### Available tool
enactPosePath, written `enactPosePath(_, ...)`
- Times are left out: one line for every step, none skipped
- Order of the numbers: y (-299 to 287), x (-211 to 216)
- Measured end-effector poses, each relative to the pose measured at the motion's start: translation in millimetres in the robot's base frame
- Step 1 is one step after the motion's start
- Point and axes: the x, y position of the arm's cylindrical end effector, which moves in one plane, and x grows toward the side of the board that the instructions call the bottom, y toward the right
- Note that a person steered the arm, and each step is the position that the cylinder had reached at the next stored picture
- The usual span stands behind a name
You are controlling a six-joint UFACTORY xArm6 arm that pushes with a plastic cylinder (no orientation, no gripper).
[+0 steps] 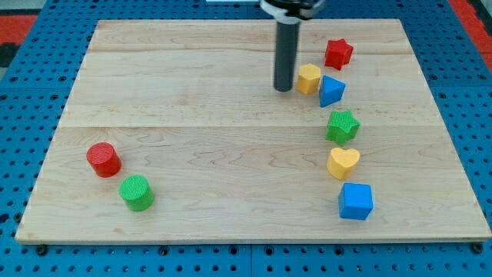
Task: Keep the red circle to the top of the red star
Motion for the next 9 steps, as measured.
enactPosePath(25,-16)
enactPosePath(37,-38)
enactPosePath(-4,-66)
enactPosePath(-4,-117)
enactPosePath(-38,-143)
enactPosePath(-113,-88)
enactPosePath(-184,-22)
enactPosePath(-271,-37)
enactPosePath(-333,-1)
